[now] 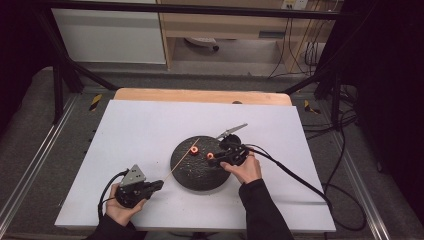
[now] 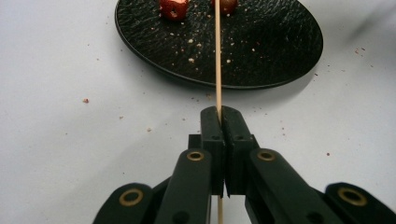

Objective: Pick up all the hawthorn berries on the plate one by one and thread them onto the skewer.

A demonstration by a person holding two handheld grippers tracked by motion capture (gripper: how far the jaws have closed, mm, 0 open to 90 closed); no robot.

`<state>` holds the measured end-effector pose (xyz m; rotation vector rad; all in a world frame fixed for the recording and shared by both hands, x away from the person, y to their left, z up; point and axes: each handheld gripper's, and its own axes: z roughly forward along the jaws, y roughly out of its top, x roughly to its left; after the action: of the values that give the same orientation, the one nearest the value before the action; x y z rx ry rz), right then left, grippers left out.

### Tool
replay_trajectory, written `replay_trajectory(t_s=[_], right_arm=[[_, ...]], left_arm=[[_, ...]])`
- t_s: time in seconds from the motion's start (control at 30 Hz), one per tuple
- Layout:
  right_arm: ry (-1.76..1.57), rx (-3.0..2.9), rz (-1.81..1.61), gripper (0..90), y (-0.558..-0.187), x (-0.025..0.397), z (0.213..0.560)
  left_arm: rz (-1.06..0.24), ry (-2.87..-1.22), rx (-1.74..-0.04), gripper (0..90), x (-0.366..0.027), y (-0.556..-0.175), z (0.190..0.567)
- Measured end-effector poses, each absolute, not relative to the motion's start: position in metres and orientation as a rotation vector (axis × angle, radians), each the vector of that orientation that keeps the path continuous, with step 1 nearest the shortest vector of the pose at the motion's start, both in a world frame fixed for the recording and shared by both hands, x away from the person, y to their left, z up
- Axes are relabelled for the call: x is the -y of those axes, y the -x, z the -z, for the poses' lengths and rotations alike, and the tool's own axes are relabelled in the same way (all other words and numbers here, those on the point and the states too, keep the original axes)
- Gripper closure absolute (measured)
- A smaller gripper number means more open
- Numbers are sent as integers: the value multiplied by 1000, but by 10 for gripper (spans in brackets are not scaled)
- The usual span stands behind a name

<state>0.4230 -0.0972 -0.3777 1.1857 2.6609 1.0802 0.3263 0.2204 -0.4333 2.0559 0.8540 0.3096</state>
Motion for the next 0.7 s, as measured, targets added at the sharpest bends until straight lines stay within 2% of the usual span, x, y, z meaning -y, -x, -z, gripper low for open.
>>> replay_trajectory(t_s=[0.7], right_arm=[[-1350, -2224, -1628, 608, -406, 122, 404]], left_arm=[[-312, -2048, -865, 883, -218, -325, 435]])
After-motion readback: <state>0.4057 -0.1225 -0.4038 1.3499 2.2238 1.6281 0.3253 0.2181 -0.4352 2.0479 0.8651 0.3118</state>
